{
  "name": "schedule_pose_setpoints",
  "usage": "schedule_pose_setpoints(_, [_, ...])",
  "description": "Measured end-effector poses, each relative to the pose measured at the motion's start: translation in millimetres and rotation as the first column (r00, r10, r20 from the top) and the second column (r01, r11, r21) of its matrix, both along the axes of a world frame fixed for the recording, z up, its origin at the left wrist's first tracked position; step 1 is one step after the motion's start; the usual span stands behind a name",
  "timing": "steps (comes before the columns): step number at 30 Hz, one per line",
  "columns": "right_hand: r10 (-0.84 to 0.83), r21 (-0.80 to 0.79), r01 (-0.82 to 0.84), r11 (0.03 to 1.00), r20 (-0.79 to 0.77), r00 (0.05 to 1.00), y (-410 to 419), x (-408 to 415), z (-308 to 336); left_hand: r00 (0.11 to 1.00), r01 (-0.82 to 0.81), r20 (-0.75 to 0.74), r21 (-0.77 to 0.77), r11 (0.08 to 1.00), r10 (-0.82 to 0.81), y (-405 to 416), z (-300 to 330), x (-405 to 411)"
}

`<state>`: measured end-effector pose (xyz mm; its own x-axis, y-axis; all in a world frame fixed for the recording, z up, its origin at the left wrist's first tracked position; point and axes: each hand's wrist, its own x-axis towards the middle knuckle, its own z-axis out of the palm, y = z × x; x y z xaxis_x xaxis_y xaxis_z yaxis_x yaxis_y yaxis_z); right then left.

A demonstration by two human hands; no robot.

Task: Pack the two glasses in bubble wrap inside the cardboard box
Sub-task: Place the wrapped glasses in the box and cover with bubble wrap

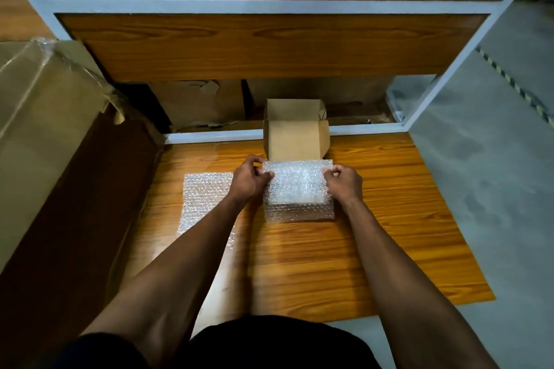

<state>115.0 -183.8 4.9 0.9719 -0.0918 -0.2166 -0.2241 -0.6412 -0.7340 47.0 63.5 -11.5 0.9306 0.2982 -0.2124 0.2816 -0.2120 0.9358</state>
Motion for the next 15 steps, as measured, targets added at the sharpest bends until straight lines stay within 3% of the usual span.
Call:
schedule_pose_setpoints(5, [0.093, -0.134, -0.092, 0.987, 0.003, 0.996, -4, 22, -6, 0.988, -0.130, -0.057, 0.165, 0.978, 0.141, -10, -7, 21])
schedule_pose_setpoints(10, [0.141, -0.206, -0.130, 0.970, 0.043, 0.989, -2, 31, -10, 0.989, -0.146, 0.012, 0.299, 0.943, 0.149, -16, -14, 27])
schedule_pose_setpoints(15, [0.167, -0.292, -0.094, 0.952, 0.237, 0.957, -2, 23, -14, 0.991, -0.129, 0.013, 0.415, 0.901, 0.135, -21, -18, 30])
